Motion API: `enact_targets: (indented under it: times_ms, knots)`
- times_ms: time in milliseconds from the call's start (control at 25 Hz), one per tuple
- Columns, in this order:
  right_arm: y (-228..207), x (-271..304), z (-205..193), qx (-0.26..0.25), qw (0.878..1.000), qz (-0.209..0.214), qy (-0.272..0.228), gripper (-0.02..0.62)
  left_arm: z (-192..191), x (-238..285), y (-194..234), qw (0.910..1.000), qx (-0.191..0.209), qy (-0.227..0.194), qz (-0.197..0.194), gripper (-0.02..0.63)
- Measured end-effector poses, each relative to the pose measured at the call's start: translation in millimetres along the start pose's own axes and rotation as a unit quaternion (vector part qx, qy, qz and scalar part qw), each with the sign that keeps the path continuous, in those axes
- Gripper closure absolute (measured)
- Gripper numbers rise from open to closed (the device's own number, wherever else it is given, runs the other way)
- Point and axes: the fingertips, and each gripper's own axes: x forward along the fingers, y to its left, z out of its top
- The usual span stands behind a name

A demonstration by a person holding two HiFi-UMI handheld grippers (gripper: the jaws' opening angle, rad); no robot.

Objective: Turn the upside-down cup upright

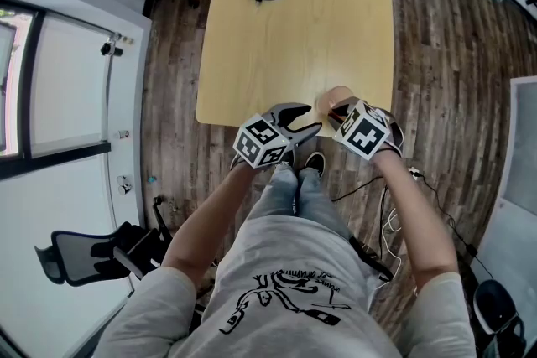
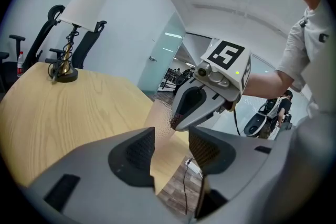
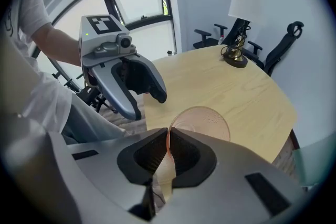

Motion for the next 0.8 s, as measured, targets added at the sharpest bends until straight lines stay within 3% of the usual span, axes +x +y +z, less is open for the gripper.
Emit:
enact_targets:
  times_ms: [360, 800]
  knots:
    - [-5.5, 12.5, -3.2, -0.068, 0.996, -0.031, 0.051, 0.565, 0.9, 1.7, 11.4, 0.9994, -0.011, -0.018, 0.026, 0.442]
    - [-10.0, 24.3, -0.1, -0.092, 0.993, -0.038, 0.068, 0.565, 0.2, -3.3, 25.5, 0.9973, -0.032, -0.036, 0.056, 0.536]
